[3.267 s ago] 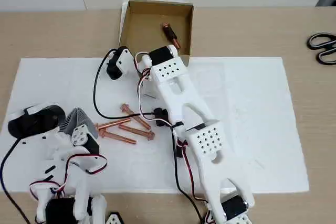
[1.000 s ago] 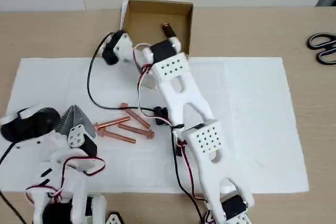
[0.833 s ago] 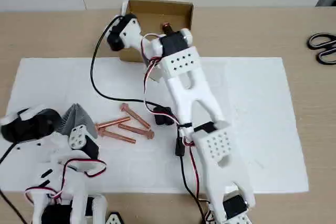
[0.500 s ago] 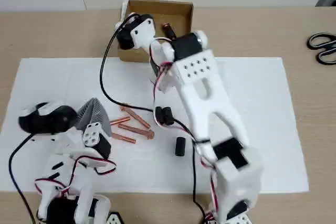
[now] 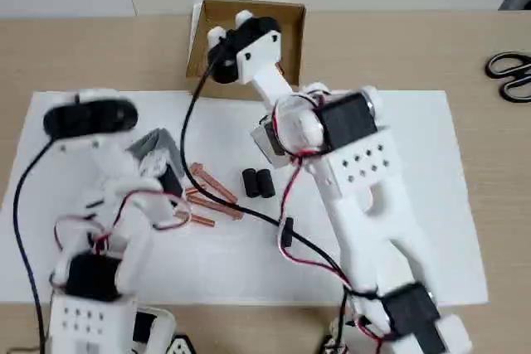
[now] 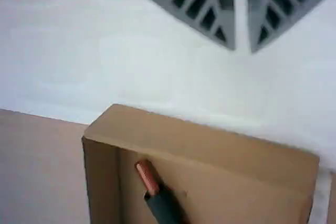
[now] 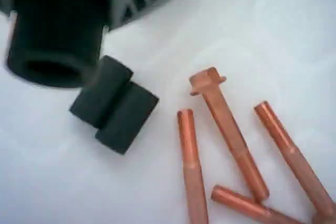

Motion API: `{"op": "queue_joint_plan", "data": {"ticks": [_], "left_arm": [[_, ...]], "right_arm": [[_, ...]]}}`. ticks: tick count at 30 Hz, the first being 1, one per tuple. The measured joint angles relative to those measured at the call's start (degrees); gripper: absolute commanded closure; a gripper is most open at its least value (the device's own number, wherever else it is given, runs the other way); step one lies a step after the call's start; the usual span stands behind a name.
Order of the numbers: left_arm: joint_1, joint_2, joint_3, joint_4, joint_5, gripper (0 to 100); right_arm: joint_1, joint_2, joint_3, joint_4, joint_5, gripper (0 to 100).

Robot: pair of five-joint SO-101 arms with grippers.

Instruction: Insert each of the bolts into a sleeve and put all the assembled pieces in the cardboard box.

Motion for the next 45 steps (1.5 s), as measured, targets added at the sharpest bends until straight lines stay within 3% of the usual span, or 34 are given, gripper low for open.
{"op": "queue_joint_plan", "data": {"ticks": [5,9,17,23,29,40,45], "left_arm": [[0.0,13.45,-8.44,2.99,6.77,99],[0.0,22.42,-14.15,4.04,9.49,99],[0.0,38.68,-27.16,16.62,16.0,99],[0.0,50.99,-35.08,22.51,19.52,97],[1.49,59.78,-39.91,29.1,23.38,80],[5.89,62.86,-42.29,30.77,32.09,79],[5.89,62.86,-41.93,29.19,32.62,79]], "right_arm": [[0.97,-11.78,12.13,-5.19,-0.44,99.0],[6.42,-22.24,26.37,-10.11,-0.44,99.1],[16.44,-44.84,49.76,-14.07,-0.44,99.1],[23.65,-62.15,66.46,-26.2,-0.44,99.1],[24.97,-76.31,80.09,-30.86,-0.44,99.1],[25.23,-89.93,92.04,-31.03,-0.44,99.3],[25.23,-90.55,95.12,-31.03,-0.44,99.4]]}}
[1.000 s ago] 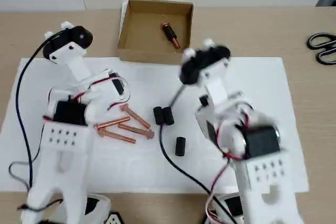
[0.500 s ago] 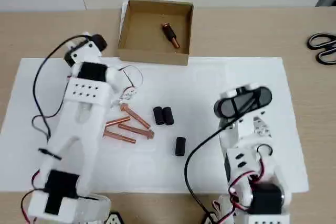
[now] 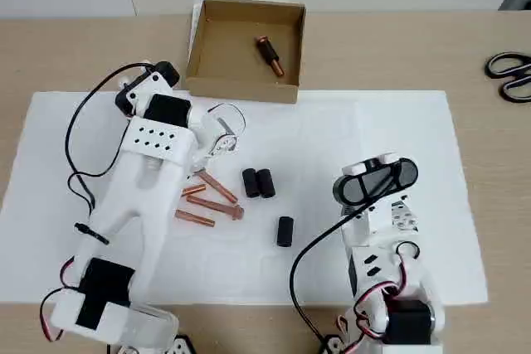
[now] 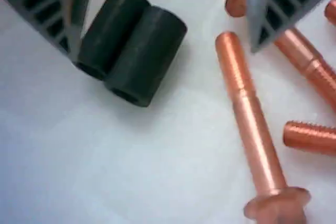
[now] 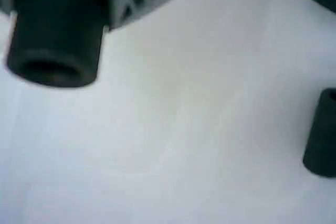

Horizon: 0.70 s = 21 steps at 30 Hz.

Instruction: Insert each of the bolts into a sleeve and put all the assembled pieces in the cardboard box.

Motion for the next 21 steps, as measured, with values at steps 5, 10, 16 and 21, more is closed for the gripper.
{"op": "queue_joint_plan", "data": {"ticks": [5,10,16,21], "left_arm": [[0.0,0.0,4.13,-4.31,1.41,80],[0.0,0.0,7.03,-7.47,2.11,80],[0.0,0.0,12.04,-10.81,2.2,80],[0.0,0.26,12.84,-12.66,2.2,80]], "right_arm": [[-0.09,0.0,0.18,0.0,0.0,99.4],[0.0,0.0,0.18,0.0,0.0,99.4],[0.0,0.0,0.18,0.0,-0.18,99.4],[-0.09,0.0,0.18,0.0,-0.18,99.4]]}}
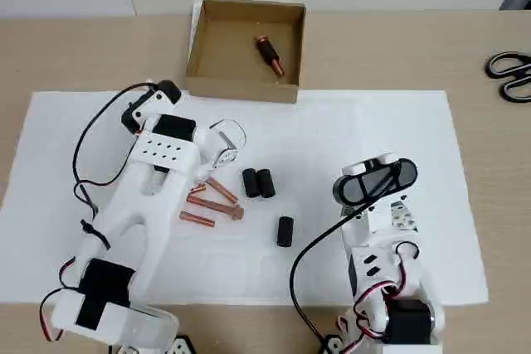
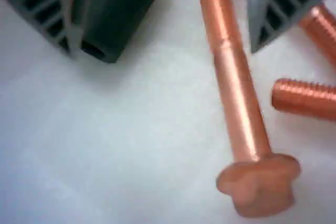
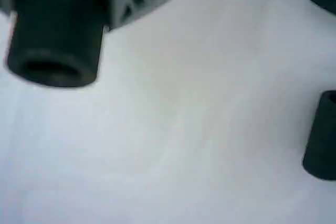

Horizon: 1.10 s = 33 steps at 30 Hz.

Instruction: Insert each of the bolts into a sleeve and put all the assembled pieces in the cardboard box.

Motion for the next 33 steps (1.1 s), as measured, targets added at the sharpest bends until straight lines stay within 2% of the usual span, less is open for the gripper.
{"op": "queue_joint_plan", "data": {"ticks": [16,18,23,33], "left_arm": [[0.09,14.24,-4.04,-0.09,-0.09,80],[0.09,14.77,-4.48,0.0,-0.09,83],[0.44,15.74,-7.47,-0.18,4.75,100],[-0.97,16.35,-10.55,-3.08,7.38,99]], "right_arm": [[0.0,0.0,0.0,0.0,0.0,99.4],[0.0,0.0,0.0,0.0,0.0,99.4],[0.0,0.0,0.0,0.0,0.0,99.4],[0.0,0.0,0.0,2.2,0.0,99.4]]}}
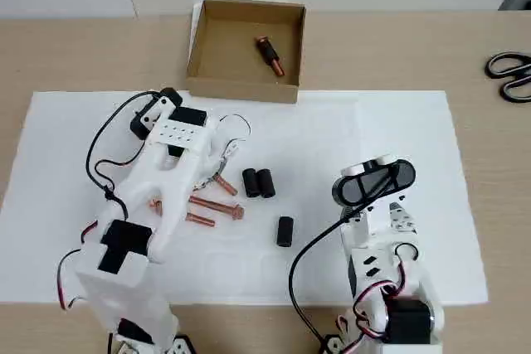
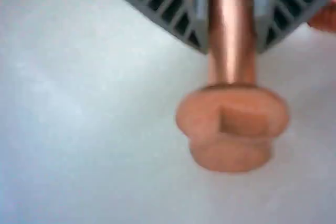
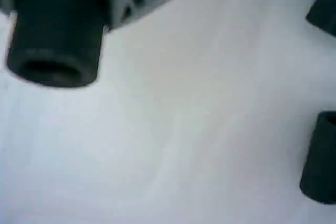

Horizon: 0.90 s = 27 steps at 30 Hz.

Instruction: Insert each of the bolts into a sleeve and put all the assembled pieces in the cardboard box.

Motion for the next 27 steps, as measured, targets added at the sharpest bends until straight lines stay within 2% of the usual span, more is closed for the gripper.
{"op": "queue_joint_plan", "data": {"ticks": [3,8,13,19,24,27], "left_arm": [[0.79,0.0,-4.48,1.85,-0.18,99],[2.02,-3.43,-14.51,9.49,-0.62,99],[2.02,-10.46,-20.84,17.76,-6.07,99],[2.02,-19.16,-21.1,24.97,-10.37,99],[2.02,-28.13,-21.1,25.41,-14.07,99],[2.02,-32.26,-21.1,25.41,-19.08,99]], "right_arm": [[0.0,0.0,0.0,0.0,0.0,99.4],[0.0,0.0,0.0,0.09,0.0,99.1],[-0.09,-0.18,0.0,-0.97,0.0,99.1],[-8.0,-0.35,2.02,-15.03,0.0,99.4],[-18.99,-0.53,8.7,-30.07,0.0,99.4],[-21.8,-0.53,12.75,-38.24,0.0,99.4]]}}
